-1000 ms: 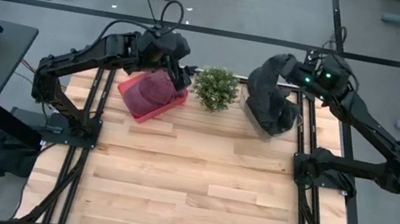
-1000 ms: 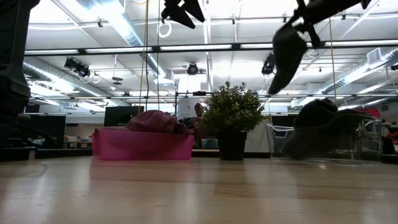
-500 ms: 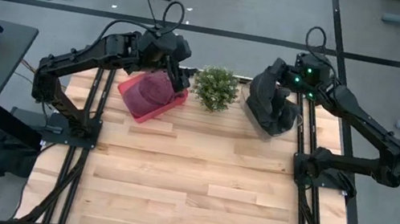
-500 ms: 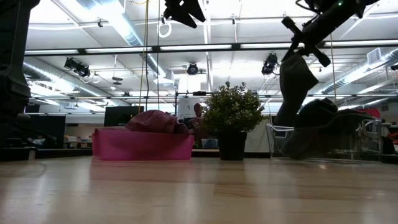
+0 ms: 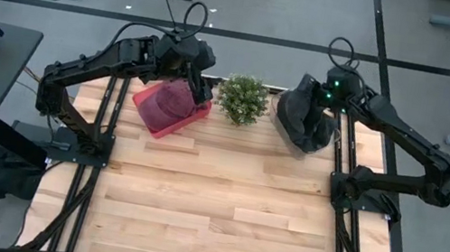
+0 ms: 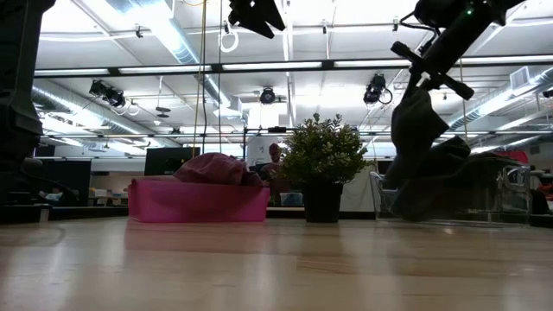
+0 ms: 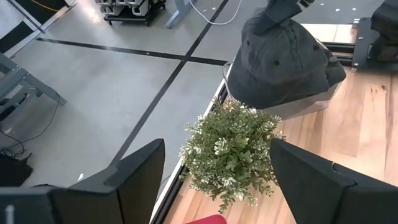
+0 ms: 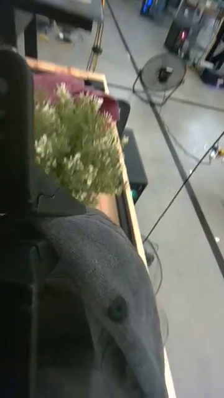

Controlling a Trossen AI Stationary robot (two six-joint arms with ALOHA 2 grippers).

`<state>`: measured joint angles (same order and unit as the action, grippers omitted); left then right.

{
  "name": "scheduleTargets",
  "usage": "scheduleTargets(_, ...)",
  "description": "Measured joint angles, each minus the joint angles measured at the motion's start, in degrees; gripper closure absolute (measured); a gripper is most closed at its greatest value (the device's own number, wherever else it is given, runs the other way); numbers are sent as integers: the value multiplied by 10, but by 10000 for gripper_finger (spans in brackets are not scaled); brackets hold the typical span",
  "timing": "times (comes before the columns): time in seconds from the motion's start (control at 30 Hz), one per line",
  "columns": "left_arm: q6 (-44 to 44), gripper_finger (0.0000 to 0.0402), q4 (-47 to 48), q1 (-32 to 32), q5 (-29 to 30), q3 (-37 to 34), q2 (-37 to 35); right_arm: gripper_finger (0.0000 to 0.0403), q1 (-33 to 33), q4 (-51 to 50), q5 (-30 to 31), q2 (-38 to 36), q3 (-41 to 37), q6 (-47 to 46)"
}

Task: Pick & Place hat
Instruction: Put the black cap into the transparent bin

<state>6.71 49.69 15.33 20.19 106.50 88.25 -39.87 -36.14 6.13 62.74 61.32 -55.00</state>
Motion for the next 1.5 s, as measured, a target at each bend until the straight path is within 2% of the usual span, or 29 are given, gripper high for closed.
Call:
scheduleTargets(0.23, 5, 111, 0, 0, 1, 0, 0, 393, 0, -14, 49, 1, 0, -2)
scheduleTargets(0.43, 6, 111, 0, 0, 1, 0, 0, 393, 5, -61, 46, 32, 0, -16)
scheduleTargets(0.73, 5, 111, 0, 0, 1, 0, 0, 393, 9, -61, 54, 99, 0, -5)
scheduleTargets(0.9, 1, 111, 0, 0, 1, 0, 0, 393, 9, -95, 55, 127, 0, -7)
scheduleTargets(1.3, 0, 111, 0, 0, 1, 0, 0, 393, 9, -134, 69, 163, 0, -14)
scheduleTargets(1.4, -1, 111, 0, 0, 1, 0, 0, 383, 9, -137, 69, 163, 0, -15)
scheduleTargets(1.5, 0, 111, 0, 0, 1, 0, 0, 356, 9, -140, 62, 152, 0, -8)
